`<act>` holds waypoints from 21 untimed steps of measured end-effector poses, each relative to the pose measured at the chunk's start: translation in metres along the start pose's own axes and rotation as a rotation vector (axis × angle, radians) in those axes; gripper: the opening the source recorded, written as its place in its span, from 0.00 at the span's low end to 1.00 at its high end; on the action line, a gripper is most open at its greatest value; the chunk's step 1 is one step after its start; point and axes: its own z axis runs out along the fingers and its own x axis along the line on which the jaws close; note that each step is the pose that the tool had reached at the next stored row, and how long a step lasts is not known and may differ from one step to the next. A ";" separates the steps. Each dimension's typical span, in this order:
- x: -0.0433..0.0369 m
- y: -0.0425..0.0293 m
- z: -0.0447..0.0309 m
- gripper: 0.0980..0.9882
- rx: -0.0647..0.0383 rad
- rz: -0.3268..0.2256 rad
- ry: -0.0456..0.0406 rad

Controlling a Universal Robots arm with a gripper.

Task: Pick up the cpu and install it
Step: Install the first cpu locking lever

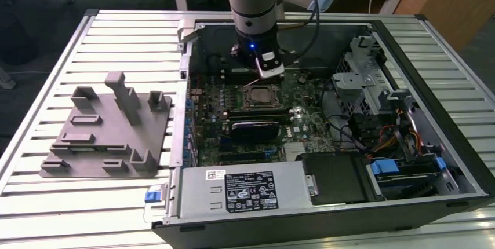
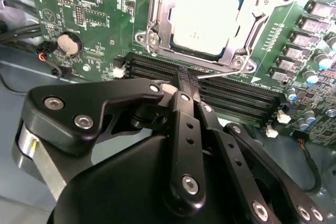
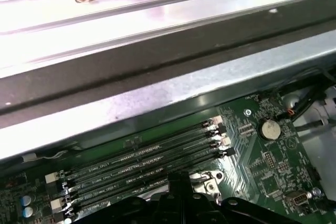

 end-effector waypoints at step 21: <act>0.0002 -0.0017 0.0076 0.01 -0.014 -0.047 -0.0207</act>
